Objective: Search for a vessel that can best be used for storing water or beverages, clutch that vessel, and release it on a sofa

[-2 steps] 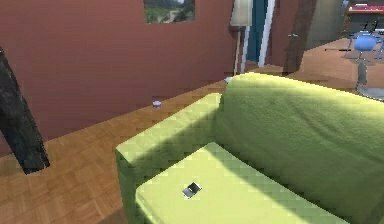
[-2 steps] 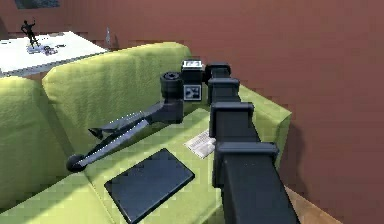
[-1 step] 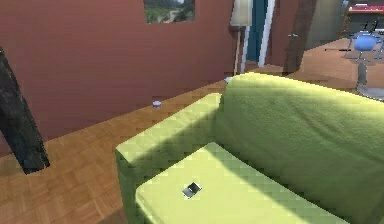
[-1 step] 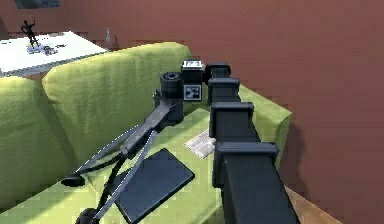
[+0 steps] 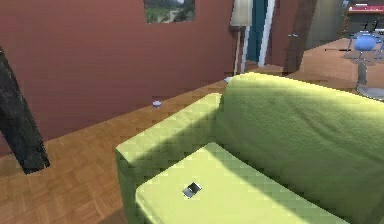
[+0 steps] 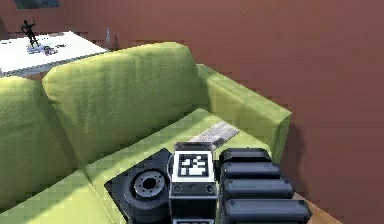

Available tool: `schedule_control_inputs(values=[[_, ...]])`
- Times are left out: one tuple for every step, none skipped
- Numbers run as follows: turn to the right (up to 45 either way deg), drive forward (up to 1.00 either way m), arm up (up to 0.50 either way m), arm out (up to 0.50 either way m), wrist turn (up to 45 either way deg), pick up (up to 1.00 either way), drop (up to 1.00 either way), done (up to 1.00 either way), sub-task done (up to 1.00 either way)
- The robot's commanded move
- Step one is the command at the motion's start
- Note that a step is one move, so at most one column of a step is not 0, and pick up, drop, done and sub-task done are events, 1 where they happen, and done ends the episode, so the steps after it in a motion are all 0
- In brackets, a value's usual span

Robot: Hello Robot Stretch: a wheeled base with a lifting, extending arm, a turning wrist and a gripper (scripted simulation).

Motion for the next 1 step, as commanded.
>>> schedule_control_inputs(values=[[-24.0, 0.00, 0.00, 0.00, 0.0, 0.00, 0.00, 0.00, 0.00]])
